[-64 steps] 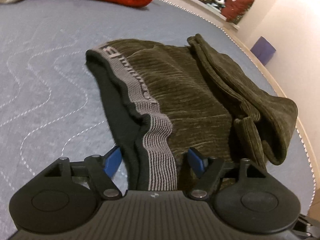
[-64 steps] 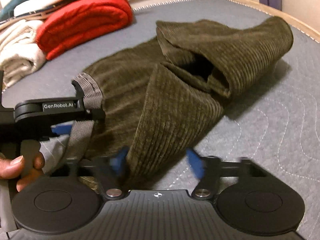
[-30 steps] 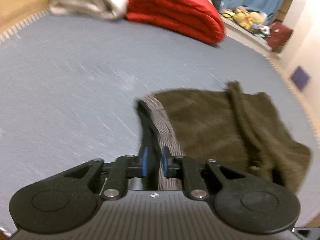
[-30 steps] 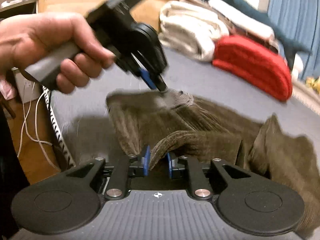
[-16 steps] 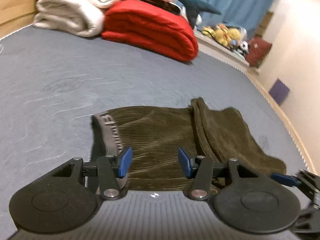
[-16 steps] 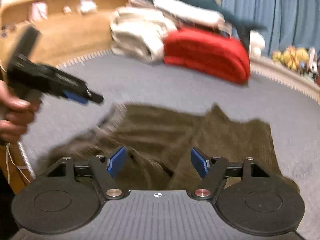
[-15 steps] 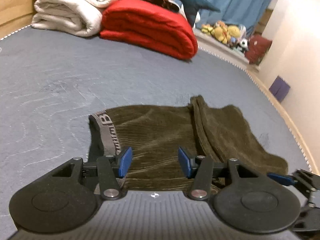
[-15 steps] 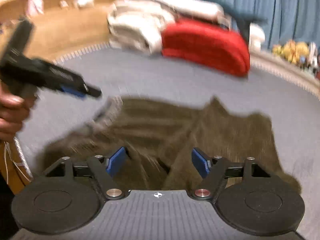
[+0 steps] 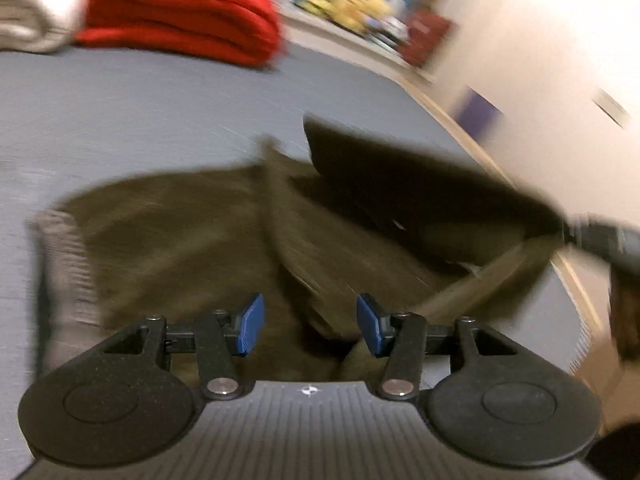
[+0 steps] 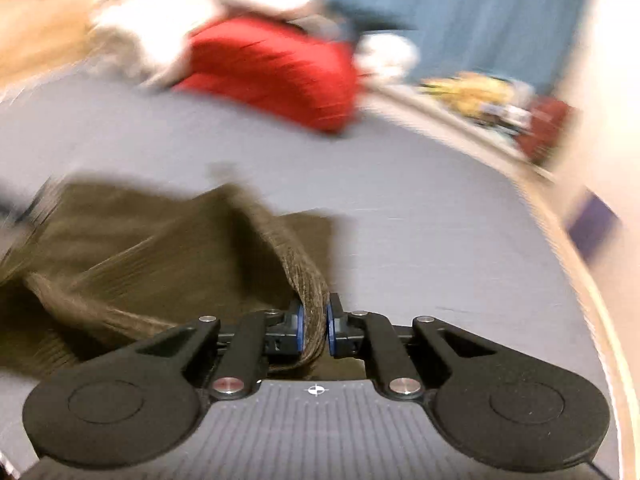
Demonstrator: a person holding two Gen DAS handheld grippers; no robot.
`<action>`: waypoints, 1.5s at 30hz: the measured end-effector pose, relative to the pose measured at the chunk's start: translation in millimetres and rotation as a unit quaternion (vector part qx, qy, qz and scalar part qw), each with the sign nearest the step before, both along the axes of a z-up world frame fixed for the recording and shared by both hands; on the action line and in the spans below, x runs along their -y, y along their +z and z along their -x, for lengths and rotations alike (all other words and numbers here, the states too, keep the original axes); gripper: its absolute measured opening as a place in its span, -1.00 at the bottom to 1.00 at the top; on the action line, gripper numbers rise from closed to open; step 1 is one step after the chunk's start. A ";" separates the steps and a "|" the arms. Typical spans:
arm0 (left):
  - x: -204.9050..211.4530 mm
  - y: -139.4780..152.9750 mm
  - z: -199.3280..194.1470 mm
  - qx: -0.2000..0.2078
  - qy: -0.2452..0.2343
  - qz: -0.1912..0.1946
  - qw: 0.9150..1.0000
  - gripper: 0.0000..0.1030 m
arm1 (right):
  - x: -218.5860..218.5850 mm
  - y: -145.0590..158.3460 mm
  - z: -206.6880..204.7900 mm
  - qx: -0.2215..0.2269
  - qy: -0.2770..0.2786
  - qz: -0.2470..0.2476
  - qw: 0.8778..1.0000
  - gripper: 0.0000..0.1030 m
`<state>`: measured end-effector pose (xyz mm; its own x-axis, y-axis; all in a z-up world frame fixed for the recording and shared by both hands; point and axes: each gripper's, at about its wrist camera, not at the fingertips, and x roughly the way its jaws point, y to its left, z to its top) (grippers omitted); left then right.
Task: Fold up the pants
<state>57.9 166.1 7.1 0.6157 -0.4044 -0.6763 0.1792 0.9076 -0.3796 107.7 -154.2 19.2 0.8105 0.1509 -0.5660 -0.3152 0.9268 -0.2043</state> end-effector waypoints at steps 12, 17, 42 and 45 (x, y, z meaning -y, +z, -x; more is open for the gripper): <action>110.6 -72.5 26.8 -0.079 -0.292 -0.122 0.945 0.10 | 208.9 -107.3 27.3 -0.245 -0.196 -0.102 0.944 -0.58; 115.3 -75.8 23.8 -0.072 -0.293 -0.125 0.945 0.10 | 209.3 -77.9 39.8 -0.146 -0.163 -0.108 0.970 -0.06; 90.4 -57.8 -46.3 -0.062 -0.130 -0.059 0.988 0.10 | 55.5 -73.0 -36.6 -0.014 0.017 0.057 0.998 -0.87; 100.9 -61.4 -52.3 -0.070 -0.144 -0.076 0.984 0.10 | 134.8 -28.7 -25.7 0.033 -0.101 -0.063 0.992 -0.87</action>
<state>110.3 65.2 -54.3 0.3879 -0.4362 -0.8120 0.3927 0.8752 -0.2826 133.3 -289.0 -9.6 0.8662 0.0476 -0.4975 -0.1098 0.9893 -0.0966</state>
